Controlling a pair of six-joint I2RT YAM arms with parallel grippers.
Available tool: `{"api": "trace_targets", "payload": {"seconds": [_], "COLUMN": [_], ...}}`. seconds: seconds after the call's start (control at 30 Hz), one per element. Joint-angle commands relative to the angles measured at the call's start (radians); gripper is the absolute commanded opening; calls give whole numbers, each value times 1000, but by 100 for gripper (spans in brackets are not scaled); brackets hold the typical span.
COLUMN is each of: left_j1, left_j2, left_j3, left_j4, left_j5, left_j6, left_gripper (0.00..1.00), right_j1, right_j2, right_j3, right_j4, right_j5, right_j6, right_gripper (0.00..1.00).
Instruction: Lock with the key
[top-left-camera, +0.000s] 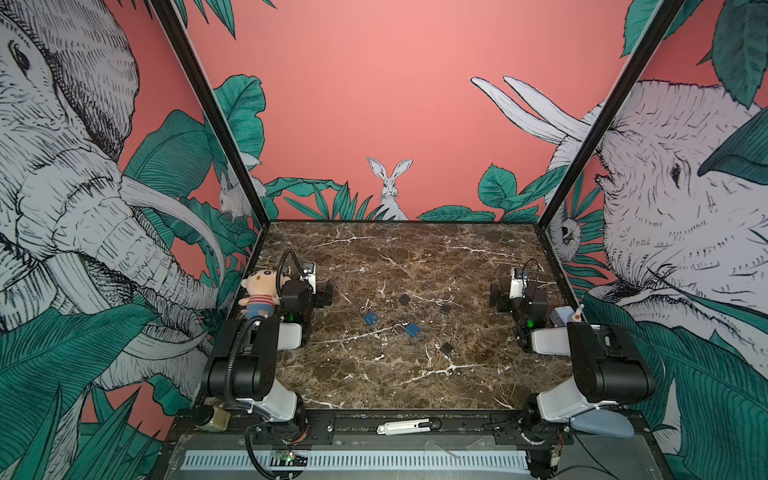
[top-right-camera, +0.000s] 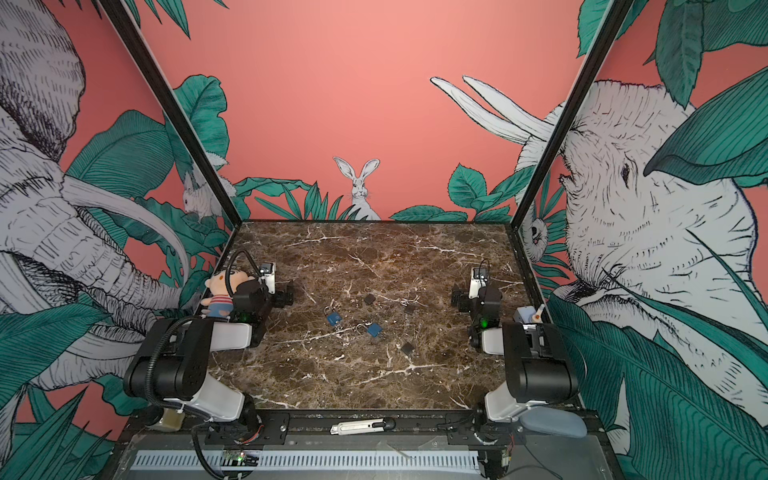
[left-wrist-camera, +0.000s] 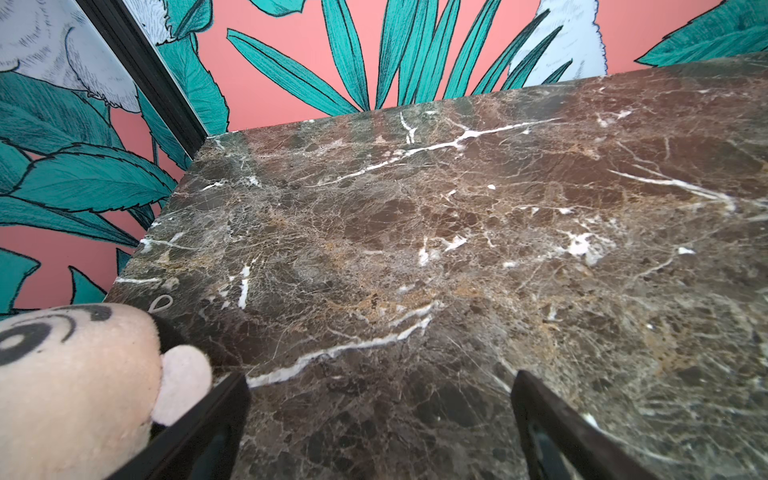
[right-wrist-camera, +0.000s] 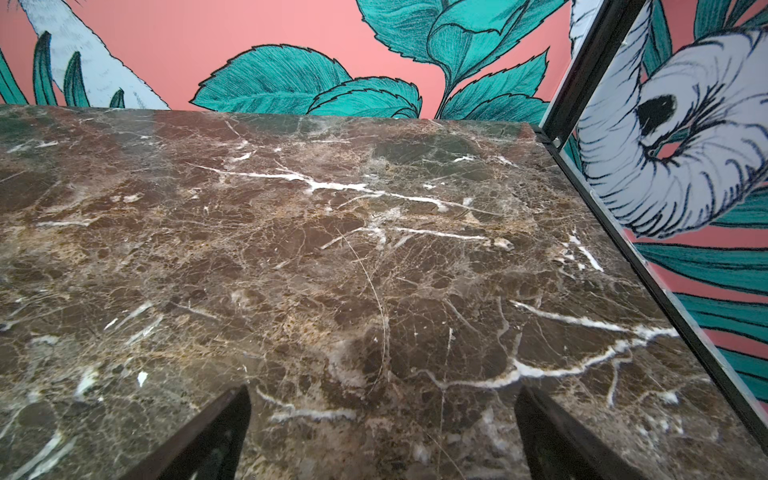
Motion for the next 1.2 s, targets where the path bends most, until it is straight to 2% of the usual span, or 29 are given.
{"api": "trace_targets", "payload": {"seconds": [0.0,0.23,0.37,0.43,0.53,0.63,0.87,1.0,1.17], "left_j1": [5,5,5,6,4,2,-29,-42,-77], "left_j2": [-4,-3,-8,-62,-135,-210,-344,-389,-446], "left_j3": [-12,-12,-9,29,83,86,212,268,304], "left_j4": [18,18,35,-95,-246,-299,-576,-727,-838], "left_j5": [5,5,-19,-35,-45,-91,-71,-54,8], "left_j6": [3,4,1,-8,-9,-39,-199,-263,-330], "left_gripper": [99,99,87,82,72,70,63,58,58], "right_j1": [0,0,1,10,32,57,225,385,464], "right_j2": [7,7,3,-40,-151,-237,-322,-306,-226], "right_j3": [12,15,10,5,63,150,283,325,363], "right_j4": [15,13,19,0,-214,-467,-807,-923,-962], "right_j5": [-2,4,5,36,97,125,176,169,61], "right_j6": [-3,-6,-4,-4,2,52,84,118,168], "right_gripper": [99,99,98,95,90,84,75,68,66]}}
